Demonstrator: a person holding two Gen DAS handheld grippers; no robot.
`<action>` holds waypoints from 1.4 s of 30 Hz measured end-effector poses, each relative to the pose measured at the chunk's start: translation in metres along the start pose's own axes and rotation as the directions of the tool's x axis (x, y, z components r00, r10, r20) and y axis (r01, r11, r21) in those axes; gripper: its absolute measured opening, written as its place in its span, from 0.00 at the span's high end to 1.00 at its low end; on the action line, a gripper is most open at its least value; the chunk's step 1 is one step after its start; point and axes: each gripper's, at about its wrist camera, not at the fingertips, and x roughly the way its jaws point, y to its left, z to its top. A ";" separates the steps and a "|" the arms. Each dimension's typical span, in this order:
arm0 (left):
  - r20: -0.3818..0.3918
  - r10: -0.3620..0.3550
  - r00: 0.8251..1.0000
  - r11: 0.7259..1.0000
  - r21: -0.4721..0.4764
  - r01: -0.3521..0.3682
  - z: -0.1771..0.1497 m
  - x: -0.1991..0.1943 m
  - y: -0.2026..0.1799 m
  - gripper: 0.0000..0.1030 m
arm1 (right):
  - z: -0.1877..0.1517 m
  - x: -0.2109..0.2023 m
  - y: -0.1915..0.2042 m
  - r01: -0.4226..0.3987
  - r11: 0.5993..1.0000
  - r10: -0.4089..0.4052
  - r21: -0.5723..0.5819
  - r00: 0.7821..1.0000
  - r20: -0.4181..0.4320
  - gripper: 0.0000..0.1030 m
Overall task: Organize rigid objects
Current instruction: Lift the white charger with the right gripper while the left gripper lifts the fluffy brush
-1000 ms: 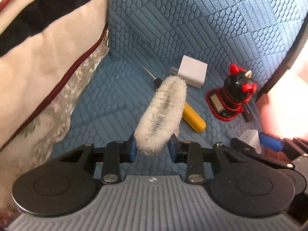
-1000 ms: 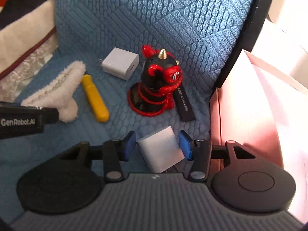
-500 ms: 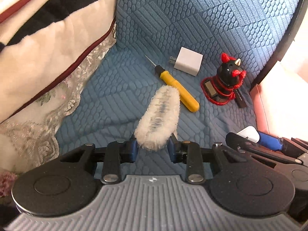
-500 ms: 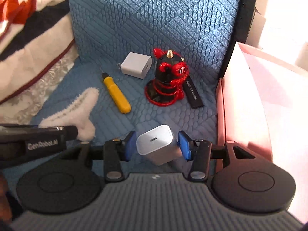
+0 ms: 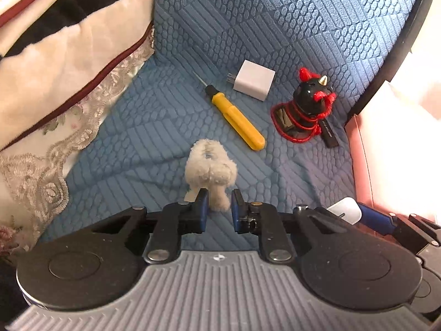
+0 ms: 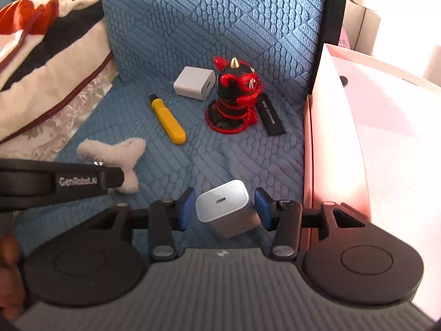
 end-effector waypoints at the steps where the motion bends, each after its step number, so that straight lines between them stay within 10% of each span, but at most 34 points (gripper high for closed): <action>1: 0.003 -0.002 1.000 1.000 -0.005 0.002 0.000 0.001 0.000 0.79 | 0.000 0.000 0.000 -0.001 1.000 0.001 0.001 1.000 0.001 0.51; 9: -0.010 -0.060 0.998 0.995 -0.081 0.059 -0.001 0.006 0.016 0.76 | 0.003 0.004 0.004 -0.019 0.999 0.019 0.037 1.000 0.005 0.51; 16: 0.000 -0.100 0.995 0.981 -0.166 0.099 -0.002 0.015 0.030 0.53 | 0.006 0.019 0.007 -0.014 1.000 0.014 0.009 1.000 0.027 0.51; 22: -0.019 -0.152 0.988 0.968 -0.203 0.145 0.003 0.019 0.042 0.45 | 0.001 0.032 -0.002 -0.004 1.000 0.004 0.017 1.000 0.009 0.28; 42: 0.004 -0.136 0.991 0.972 -0.193 0.134 0.010 0.032 0.045 0.45 | -0.007 0.034 0.008 0.026 0.998 -0.028 -0.064 0.999 -0.023 0.43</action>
